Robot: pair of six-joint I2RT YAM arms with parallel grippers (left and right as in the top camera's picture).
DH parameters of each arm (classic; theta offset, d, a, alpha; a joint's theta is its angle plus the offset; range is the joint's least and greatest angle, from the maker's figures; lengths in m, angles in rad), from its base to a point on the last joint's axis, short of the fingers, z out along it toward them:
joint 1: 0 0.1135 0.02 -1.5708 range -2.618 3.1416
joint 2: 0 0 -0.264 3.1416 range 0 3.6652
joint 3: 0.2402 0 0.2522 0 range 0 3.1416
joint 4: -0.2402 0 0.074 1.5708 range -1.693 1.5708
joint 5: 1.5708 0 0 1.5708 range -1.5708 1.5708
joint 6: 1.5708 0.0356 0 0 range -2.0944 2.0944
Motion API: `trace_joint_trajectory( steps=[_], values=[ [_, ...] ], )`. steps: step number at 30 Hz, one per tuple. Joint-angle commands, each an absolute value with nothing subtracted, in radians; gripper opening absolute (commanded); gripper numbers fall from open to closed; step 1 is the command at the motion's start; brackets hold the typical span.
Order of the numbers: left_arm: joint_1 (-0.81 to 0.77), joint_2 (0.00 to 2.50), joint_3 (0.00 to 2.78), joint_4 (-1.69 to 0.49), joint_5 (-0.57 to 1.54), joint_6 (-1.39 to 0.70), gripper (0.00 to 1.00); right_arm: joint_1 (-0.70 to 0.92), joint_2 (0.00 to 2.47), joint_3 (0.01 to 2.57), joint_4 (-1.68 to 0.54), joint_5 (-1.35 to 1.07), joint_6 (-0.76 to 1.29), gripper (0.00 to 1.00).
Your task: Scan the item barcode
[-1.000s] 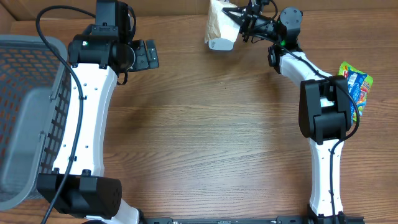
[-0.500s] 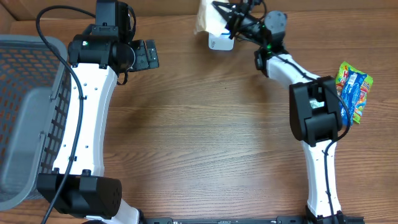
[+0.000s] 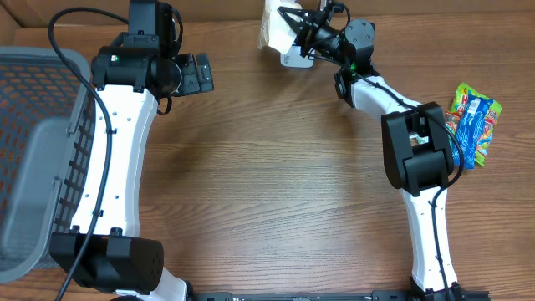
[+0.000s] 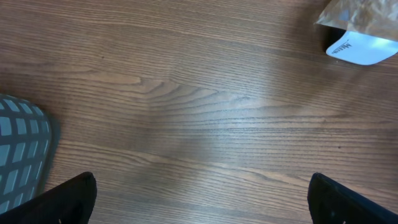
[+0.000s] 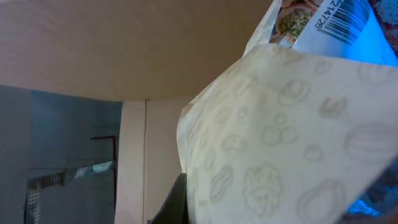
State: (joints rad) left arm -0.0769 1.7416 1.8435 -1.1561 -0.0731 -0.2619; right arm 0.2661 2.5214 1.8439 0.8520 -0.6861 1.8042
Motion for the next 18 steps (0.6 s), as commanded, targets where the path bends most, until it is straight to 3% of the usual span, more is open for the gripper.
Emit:
trace_joint_trajectory(
  steps=[1,10,18],
  values=[
    [-0.079,1.747,1.867,-1.154,-0.081,-0.258,1.0,0.259,2.531,1.853,0.862,-0.674,1.779,0.04],
    [-0.079,1.747,1.867,-1.155,-0.081,-0.258,1.0,0.227,2.531,1.853,0.932,-0.708,1.782,0.04],
    [-0.079,1.747,1.867,-1.154,-0.081,-0.258,1.0,0.192,2.531,1.853,1.248,-0.712,1.86,0.04]
  ],
)
